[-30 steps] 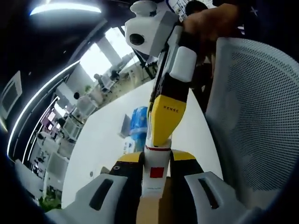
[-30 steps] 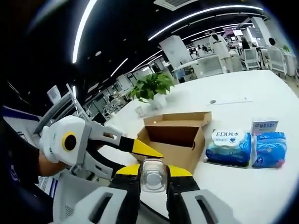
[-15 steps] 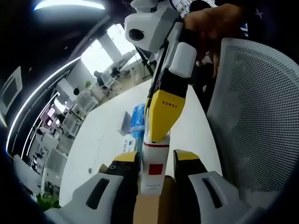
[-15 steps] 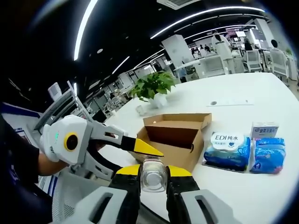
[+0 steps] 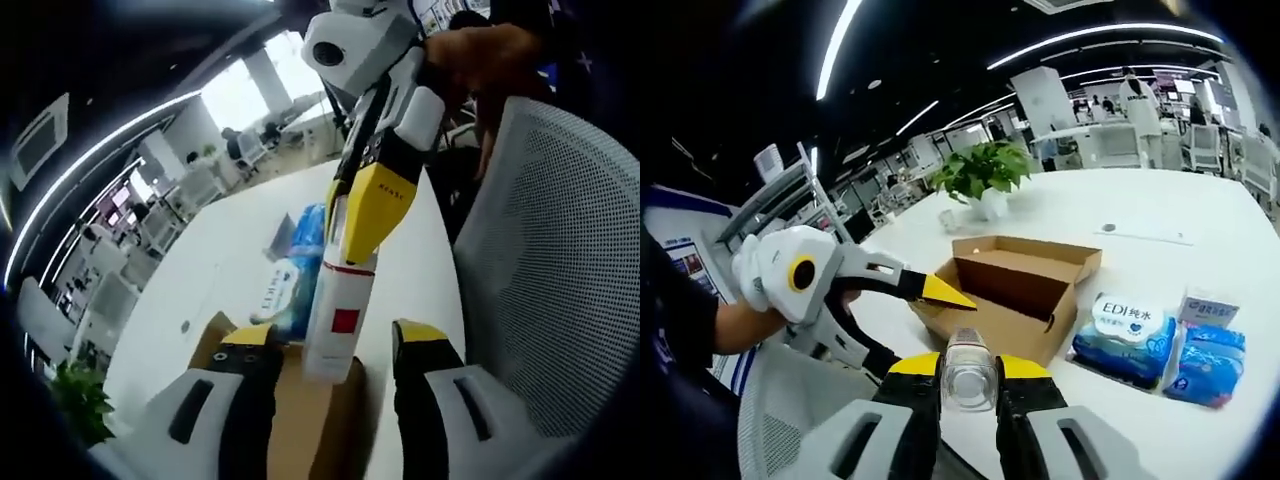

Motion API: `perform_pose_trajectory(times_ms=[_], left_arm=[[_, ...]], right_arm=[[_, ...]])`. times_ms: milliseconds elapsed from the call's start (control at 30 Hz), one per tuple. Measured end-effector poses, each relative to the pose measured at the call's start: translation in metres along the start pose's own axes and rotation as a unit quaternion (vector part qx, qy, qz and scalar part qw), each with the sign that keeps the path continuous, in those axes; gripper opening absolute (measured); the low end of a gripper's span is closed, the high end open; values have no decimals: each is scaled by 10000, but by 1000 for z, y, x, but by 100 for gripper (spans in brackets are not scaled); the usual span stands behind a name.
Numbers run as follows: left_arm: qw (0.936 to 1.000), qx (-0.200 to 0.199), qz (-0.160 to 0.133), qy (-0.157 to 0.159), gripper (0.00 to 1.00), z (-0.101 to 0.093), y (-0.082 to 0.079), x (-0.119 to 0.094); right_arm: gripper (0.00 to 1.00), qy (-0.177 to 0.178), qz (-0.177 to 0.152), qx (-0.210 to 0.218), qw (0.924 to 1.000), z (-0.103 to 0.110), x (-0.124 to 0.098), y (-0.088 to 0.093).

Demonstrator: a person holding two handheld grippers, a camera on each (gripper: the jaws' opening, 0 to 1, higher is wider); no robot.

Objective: Operate the shoe box by opening the lid, removing the specified soft item, and placing it in the target area until the item is outside and the box remains undamaged.

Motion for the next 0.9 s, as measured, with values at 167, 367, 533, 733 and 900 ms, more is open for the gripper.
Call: perform_pose_trajectory(times_ms=[167,367,533,733,900], left_arm=[[9992,-371,-9,-151,51,4,5,-8],[9958,-869,-60,-277,58,5,10,-17],[9909,-1277,-111,-405,65,5,17,-25],[9829,-1729,-181,-603,73,4,26,-37],[9792,-1882,-178,-738,76,3,32,-45]], right_arm=[[15,-33,107,-280,9995,-3,1,-7],[15,-91,339,-792,9962,-8,1,-20],[15,-107,571,-1284,9900,-17,-2,-34],[15,-248,775,-1768,9809,-29,-8,-50],[15,-294,910,-2049,9741,-41,-12,-63]])
Point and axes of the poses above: the point that each gripper's makers call its tool centre point, and the gripper's own axes: x roughly forward along the fingers, z roughly to its left, y roughly out of its underside, the point moved 10 cm from there along -x, roughly backward along the fingers, and after that the axes turned 4 degrees about -y, right-handed, at the moved point
